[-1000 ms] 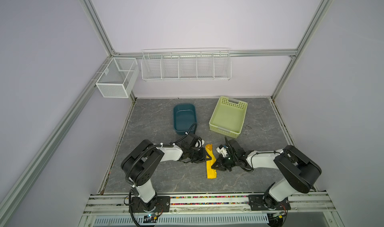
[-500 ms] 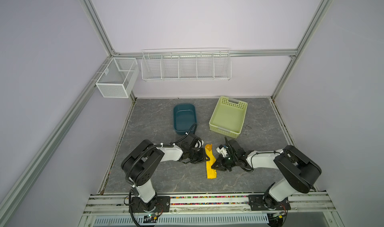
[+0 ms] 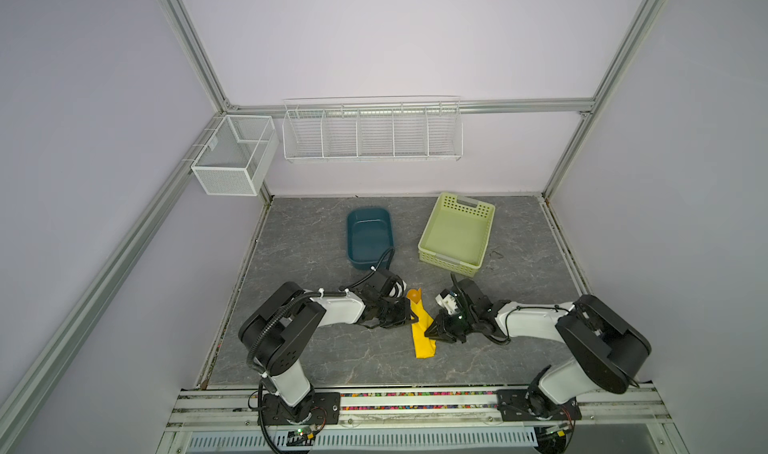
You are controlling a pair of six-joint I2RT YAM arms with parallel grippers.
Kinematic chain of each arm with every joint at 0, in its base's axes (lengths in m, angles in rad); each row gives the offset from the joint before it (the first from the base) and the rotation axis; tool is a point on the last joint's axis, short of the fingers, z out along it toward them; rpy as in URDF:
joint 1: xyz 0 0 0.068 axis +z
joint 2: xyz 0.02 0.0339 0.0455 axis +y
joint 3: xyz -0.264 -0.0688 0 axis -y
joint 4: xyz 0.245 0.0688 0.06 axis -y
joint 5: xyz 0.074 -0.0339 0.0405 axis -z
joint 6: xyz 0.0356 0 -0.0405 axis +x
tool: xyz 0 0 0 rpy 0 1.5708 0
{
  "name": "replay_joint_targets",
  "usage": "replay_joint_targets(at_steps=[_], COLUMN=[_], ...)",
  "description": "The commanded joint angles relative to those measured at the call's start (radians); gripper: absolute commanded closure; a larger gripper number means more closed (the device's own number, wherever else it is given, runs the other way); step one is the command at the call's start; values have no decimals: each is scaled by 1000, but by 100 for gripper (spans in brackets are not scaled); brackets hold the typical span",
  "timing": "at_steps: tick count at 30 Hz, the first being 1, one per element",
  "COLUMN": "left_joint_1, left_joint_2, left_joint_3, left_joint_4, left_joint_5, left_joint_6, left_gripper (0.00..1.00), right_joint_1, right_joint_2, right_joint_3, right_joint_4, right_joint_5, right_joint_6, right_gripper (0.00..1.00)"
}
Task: Place the utensils on the paper napkin and roll it up
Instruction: 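Open the right gripper and pull it back while the left lifts the wrapped bundle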
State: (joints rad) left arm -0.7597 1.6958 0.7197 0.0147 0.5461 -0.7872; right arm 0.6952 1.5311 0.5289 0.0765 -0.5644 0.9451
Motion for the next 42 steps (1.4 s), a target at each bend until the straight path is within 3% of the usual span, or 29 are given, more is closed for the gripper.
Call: replay_joint_targets(at_steps=[1,15,23,30,35,42], left_joint_1=[0,9,25,35,36,37], left_joint_2=[-18,-172,-266,-378,-474,-564], left_joint_3=[-23,-39,-24,37,92,175], left_joint_4=[-65,-23,11,-6,14,49], left_joint_5=[-54,-60,-62,-88,-131,-129], left_joint_6=[26,73,100,158,228,319], left_gripper=[99,100,100,100,100,100], right_joint_1=[-3,-5,-4,-3,-3,-1], right_joint_2=[-44,-230,-375,-589,-763,-945], right_joint_3=[17,85,98,98,74,66], right_joint_4=[-121,-352,-399,-392,-323,-207], right_joint_5=[50,137,191,248,251,263], right_joint_6=[-19,-70,-84,-132,-192,-331], right_gripper=[80,73,71,67,57,56])
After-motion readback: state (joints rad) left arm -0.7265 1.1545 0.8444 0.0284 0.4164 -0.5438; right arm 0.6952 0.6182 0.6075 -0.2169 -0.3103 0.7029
